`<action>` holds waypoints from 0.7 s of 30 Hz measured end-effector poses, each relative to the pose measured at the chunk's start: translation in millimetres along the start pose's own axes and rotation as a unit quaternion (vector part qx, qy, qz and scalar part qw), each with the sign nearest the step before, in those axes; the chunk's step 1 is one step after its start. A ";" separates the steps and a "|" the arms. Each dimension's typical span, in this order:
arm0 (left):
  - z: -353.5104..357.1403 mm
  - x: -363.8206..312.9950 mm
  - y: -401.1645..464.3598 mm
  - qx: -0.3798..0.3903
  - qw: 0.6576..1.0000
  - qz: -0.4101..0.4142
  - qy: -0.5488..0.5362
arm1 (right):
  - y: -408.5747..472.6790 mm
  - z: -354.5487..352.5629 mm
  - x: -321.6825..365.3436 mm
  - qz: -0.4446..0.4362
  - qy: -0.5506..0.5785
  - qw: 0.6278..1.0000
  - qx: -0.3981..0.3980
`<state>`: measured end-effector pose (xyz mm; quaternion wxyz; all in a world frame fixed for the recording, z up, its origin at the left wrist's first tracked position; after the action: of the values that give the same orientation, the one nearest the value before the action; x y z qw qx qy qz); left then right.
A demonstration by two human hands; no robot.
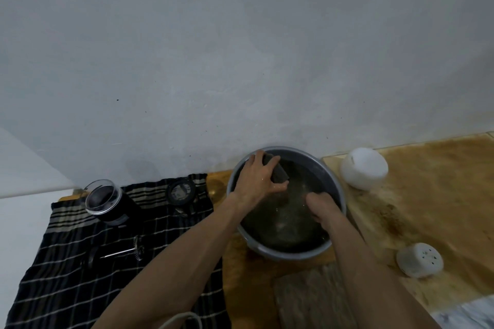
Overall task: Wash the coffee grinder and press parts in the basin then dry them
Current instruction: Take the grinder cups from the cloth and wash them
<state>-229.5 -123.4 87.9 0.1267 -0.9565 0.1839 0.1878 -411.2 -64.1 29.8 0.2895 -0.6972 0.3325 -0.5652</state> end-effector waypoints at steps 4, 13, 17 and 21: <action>-13.0 -7.8 -8.1 -0.092 0.986 0.047 0.129 | 1.1 -3.1 -3.3 -0.016 0.017 1.000 -0.002; 15.9 15.8 -15.2 -0.031 0.995 -0.080 -0.051 | -8.0 14.7 -3.1 -0.005 0.206 0.974 0.095; 41.5 31.1 -12.4 0.012 0.939 -0.197 -0.281 | -40.7 35.3 58.3 -0.131 0.107 0.964 0.203; 63.0 22.7 -15.0 0.083 0.751 -0.274 -0.594 | -53.0 39.9 86.5 -0.174 -0.035 0.969 0.170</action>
<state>-223.6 -97.2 24.8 0.3358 -0.6468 -0.1838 0.6596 -352.7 -99.0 114.9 0.3122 -0.7046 0.0947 -0.6302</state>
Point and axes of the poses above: each hand's wrist, its own y-axis towards the middle knuckle, its own z-axis out of the palm, x = y × z, the point moved 7 cm from there along y, towards the middle knuckle, and after that the axes turned 11 degrees about x, right-handed, at the moved point
